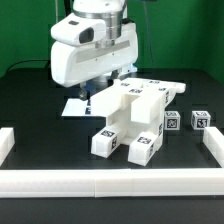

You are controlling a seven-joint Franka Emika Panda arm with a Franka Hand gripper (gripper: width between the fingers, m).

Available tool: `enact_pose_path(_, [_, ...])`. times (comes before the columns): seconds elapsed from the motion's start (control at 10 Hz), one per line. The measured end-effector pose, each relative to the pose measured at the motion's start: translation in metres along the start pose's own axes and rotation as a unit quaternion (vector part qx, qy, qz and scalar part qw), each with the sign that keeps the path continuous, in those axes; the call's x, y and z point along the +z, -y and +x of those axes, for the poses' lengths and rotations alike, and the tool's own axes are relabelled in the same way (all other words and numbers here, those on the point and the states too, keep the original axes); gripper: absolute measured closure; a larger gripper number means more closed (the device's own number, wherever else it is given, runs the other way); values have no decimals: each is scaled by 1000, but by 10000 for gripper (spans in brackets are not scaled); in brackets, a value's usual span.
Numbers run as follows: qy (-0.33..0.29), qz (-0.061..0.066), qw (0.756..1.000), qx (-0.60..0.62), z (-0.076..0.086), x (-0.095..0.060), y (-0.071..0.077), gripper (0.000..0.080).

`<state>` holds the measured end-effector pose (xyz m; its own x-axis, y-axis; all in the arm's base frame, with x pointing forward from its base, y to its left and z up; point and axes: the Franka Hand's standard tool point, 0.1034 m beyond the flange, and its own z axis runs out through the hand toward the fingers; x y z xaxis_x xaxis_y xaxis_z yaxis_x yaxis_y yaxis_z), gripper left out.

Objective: Assemble chair

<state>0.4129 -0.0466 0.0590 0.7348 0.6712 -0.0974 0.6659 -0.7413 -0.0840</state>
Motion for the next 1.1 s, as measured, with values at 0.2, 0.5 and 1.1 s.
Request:
enact_pose_path(0.2, [-2,-2,1000,16,15,-2,3,150])
enact_pose_path(0.5, [-7,-2,1000,25,30,-9,2,150])
enact_pose_path(1.1, [-12,-12,998,54,55,-25,-14,150])
